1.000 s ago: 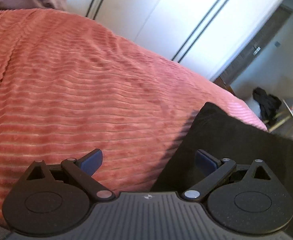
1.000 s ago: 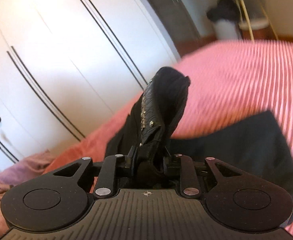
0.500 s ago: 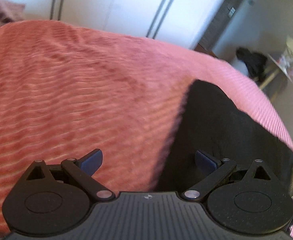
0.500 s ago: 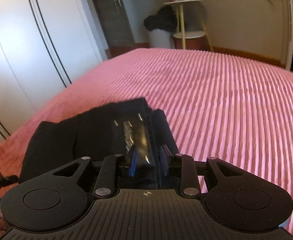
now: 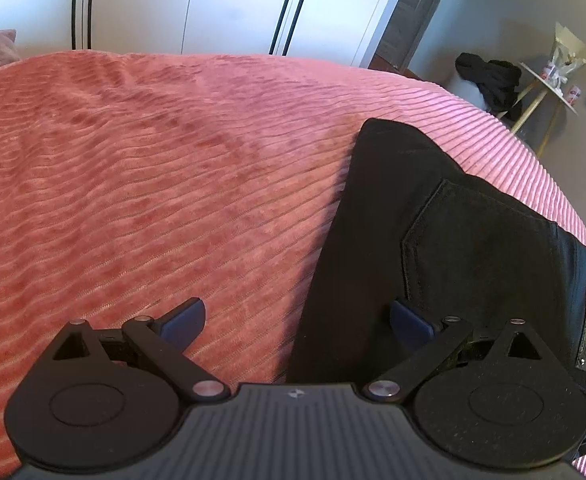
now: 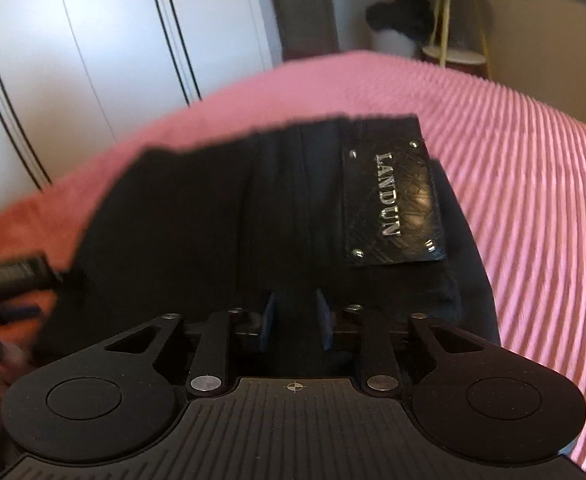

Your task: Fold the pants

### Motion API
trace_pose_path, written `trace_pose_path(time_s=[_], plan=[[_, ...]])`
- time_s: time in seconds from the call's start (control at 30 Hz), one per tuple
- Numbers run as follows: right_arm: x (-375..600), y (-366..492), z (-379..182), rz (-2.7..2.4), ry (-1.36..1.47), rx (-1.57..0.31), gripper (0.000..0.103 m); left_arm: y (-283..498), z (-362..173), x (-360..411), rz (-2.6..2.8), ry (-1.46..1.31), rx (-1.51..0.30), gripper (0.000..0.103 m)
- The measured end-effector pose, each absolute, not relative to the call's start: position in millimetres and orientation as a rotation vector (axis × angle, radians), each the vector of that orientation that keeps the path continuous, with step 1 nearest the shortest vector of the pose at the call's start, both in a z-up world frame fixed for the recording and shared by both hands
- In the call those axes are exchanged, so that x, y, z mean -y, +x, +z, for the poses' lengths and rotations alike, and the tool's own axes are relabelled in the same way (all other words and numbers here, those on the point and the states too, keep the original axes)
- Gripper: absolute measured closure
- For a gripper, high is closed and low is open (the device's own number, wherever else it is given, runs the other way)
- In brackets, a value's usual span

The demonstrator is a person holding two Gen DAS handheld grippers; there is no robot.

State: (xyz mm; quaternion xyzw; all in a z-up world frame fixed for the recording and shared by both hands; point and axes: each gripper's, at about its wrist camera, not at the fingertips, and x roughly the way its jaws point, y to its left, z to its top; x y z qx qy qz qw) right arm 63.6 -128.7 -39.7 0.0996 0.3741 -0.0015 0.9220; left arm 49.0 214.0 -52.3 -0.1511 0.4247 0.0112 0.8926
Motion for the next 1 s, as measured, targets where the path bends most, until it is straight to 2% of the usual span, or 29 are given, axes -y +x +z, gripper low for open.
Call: trace_pose_path(time_s=[0.13, 0.33, 0.47, 0.6, 0.63, 0.67, 0.87, 1.0], plan=[[125.7, 73.4, -19.0, -0.010, 0.232, -0.756, 0.074, 51.2, -53.1, -213.2, 0.025, -0.303, -0.883, 0.004], [105.5, 126.1, -0.8, -0.015, 0.145, -0.694, 0.071, 52.3, -54.3, -212.5, 0.018, -0.303, -0.888, 0.004], [95.4, 173.1, -6.7, -0.076, 0.063, -0.713, 0.071, 53.3, -54.9, -211.1, 0.016, -0.299, -0.889, 0.004], [93.0, 200.9, -38.4, -0.069, -0.058, -0.760, 0.068, 57.2, -58.3, -211.1, -0.005, -0.306, -0.896, 0.004], [91.9, 201.2, -46.4, -0.082, -0.089, -0.751, 0.058, 58.4, -59.1, -211.2, -0.010, -0.309, -0.898, 0.004], [92.6, 197.7, -51.0, -0.099, -0.094, -0.727, 0.052, 59.4, -59.7, -212.1, -0.013, -0.315, -0.902, 0.004], [92.4, 144.1, -53.2, -0.079, -0.079, -0.638, 0.051, 57.4, -54.8, -216.8, -0.035, -0.370, -0.824, 0.004], [105.7, 99.0, -56.3, -0.062, 0.026, -0.611, 0.051, 53.2, -49.9, -202.2, -0.077, -0.310, -0.776, 0.004]])
